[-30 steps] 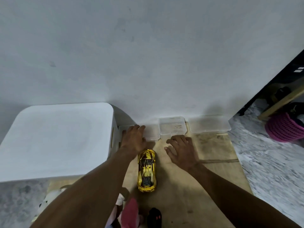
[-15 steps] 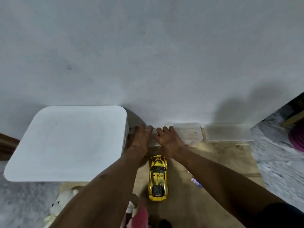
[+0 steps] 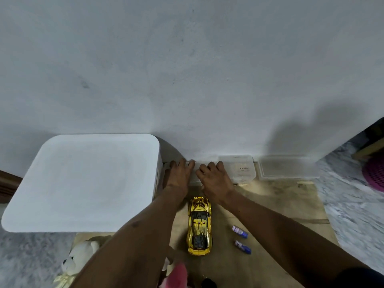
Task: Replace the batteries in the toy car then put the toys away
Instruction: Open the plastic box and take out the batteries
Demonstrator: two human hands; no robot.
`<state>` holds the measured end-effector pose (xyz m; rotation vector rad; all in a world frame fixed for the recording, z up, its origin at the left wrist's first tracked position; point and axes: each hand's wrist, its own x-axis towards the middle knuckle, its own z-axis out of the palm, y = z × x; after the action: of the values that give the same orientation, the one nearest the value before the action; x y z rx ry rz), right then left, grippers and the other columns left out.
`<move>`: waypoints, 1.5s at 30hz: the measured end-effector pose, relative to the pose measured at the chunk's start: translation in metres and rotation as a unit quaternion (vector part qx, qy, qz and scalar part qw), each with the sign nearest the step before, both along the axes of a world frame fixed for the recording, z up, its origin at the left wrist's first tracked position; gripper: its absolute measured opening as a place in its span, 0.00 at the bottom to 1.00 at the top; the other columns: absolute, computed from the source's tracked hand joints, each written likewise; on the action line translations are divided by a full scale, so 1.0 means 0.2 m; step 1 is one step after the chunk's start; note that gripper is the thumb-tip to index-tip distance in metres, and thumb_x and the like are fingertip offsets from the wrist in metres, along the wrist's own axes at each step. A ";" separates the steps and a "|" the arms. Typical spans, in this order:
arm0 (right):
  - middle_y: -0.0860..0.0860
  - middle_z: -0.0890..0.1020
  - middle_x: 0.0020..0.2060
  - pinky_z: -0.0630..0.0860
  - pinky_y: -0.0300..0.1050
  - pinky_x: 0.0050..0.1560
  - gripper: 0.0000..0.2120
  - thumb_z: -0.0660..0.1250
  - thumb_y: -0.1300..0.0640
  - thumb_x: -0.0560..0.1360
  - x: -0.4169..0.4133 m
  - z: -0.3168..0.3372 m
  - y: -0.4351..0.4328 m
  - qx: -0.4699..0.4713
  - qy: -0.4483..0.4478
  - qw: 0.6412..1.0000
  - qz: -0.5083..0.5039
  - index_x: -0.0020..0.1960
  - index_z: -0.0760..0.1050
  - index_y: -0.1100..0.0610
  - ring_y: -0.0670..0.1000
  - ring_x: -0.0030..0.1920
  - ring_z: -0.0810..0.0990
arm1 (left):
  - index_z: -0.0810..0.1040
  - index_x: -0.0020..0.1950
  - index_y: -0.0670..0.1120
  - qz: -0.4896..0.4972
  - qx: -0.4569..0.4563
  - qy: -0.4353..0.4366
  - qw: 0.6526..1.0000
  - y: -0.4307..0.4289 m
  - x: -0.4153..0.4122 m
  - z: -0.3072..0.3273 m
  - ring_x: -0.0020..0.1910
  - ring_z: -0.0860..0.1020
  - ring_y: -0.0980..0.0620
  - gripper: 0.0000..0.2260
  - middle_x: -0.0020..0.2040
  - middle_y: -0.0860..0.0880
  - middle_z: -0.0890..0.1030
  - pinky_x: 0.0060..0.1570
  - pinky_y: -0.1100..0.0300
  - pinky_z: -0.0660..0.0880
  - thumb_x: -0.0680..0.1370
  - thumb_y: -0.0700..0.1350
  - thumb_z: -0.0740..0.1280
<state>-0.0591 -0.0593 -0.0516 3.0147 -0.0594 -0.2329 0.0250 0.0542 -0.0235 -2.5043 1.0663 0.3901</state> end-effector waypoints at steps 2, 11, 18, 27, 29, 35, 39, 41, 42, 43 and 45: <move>0.54 0.76 0.61 0.68 0.56 0.62 0.24 0.68 0.52 0.75 0.01 0.00 0.01 0.003 -0.003 1.000 -0.004 0.68 0.69 0.58 0.58 0.60 0.75 | 0.48 0.79 0.48 -0.005 0.002 -0.003 1.000 0.00 0.00 0.00 0.68 0.66 0.39 0.41 0.72 0.39 0.62 0.67 0.50 0.67 0.74 0.41 0.71; 0.55 0.74 0.64 0.68 0.52 0.65 0.23 0.65 0.55 0.78 0.01 -0.02 0.01 0.048 -0.006 0.999 -0.016 0.71 0.65 0.58 0.57 0.64 0.72 | 0.53 0.76 0.49 -0.011 -0.007 -0.002 1.000 0.02 -0.02 -0.01 0.68 0.68 0.41 0.39 0.70 0.41 0.64 0.63 0.53 0.70 0.73 0.38 0.73; 0.53 0.75 0.59 0.70 0.57 0.57 0.27 0.71 0.54 0.70 0.00 -0.01 0.00 0.005 -0.012 1.000 -0.027 0.67 0.69 0.55 0.56 0.58 0.74 | 0.54 0.75 0.48 -0.018 -0.010 0.000 1.000 0.03 -0.03 0.01 0.69 0.66 0.41 0.37 0.72 0.41 0.63 0.65 0.52 0.68 0.73 0.39 0.72; 0.54 0.73 0.60 0.69 0.57 0.55 0.29 0.72 0.61 0.67 0.01 0.03 -0.03 0.003 -0.013 0.999 -0.043 0.66 0.67 0.54 0.58 0.57 0.74 | 0.56 0.77 0.49 0.005 -0.024 0.050 0.998 0.00 0.03 0.12 0.64 0.73 0.39 0.38 0.69 0.42 0.67 0.60 0.51 0.76 0.73 0.37 0.73; 0.54 0.73 0.61 0.70 0.57 0.55 0.31 0.74 0.58 0.67 0.02 0.03 -0.03 0.006 -0.024 0.998 -0.052 0.66 0.67 0.53 0.57 0.58 0.73 | 0.58 0.76 0.49 0.020 -0.034 0.065 0.997 -0.01 0.05 0.16 0.63 0.75 0.40 0.36 0.67 0.42 0.69 0.58 0.49 0.78 0.73 0.37 0.73; 0.53 0.77 0.55 0.70 0.53 0.48 0.26 0.72 0.53 0.60 -0.08 0.06 -0.09 0.109 -0.208 0.970 -0.067 0.57 0.71 0.54 0.56 0.53 0.76 | 0.67 0.71 0.48 0.054 -0.083 0.094 0.991 -0.05 0.13 0.28 0.59 0.78 0.40 0.22 0.62 0.42 0.76 0.54 0.49 0.79 0.78 0.40 0.67; 0.50 0.78 0.45 0.74 0.49 0.43 0.12 0.69 0.58 0.63 -0.12 0.04 -0.11 0.186 -0.217 0.958 -0.013 0.47 0.75 0.55 0.54 0.45 0.78 | 0.72 0.70 0.47 0.055 -0.112 0.125 0.984 -0.07 0.19 0.35 0.61 0.77 0.41 0.25 0.64 0.43 0.75 0.56 0.51 0.77 0.74 0.41 0.73; 0.51 0.80 0.45 0.77 0.48 0.41 0.10 0.69 0.61 0.66 -0.09 0.05 -0.10 0.224 -0.178 0.958 -0.023 0.48 0.79 0.56 0.54 0.44 0.80 | 0.72 0.70 0.47 0.045 -0.109 0.127 0.985 -0.08 0.21 0.37 0.61 0.77 0.41 0.26 0.64 0.43 0.75 0.57 0.52 0.77 0.73 0.40 0.73; 0.52 0.82 0.47 0.78 0.48 0.41 0.11 0.69 0.63 0.68 -0.06 0.06 -0.09 0.236 -0.158 0.958 -0.032 0.50 0.80 0.57 0.55 0.45 0.81 | 0.72 0.70 0.47 0.042 -0.104 0.128 0.985 -0.09 0.22 0.37 0.62 0.76 0.42 0.26 0.65 0.43 0.75 0.58 0.52 0.76 0.73 0.39 0.73; 0.52 0.83 0.49 0.78 0.47 0.42 0.13 0.69 0.63 0.69 -0.02 0.07 -0.08 0.241 -0.136 0.960 -0.034 0.53 0.81 0.58 0.56 0.46 0.82 | 0.71 0.70 0.47 0.041 -0.099 0.131 0.986 -0.10 0.23 0.37 0.63 0.76 0.42 0.27 0.66 0.43 0.74 0.59 0.52 0.76 0.73 0.39 0.73; 0.54 0.83 0.53 0.78 0.47 0.46 0.16 0.67 0.62 0.72 0.07 0.09 -0.06 0.234 -0.071 0.969 -0.032 0.59 0.81 0.57 0.57 0.49 0.83 | 0.72 0.71 0.48 0.039 -0.093 0.135 0.986 -0.10 0.25 0.37 0.64 0.75 0.43 0.28 0.67 0.45 0.73 0.59 0.54 0.75 0.72 0.39 0.74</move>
<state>-0.0458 -0.0704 -0.0328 3.5005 -0.1323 -0.0365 0.0759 0.0338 0.0499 -2.7219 1.1547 0.6985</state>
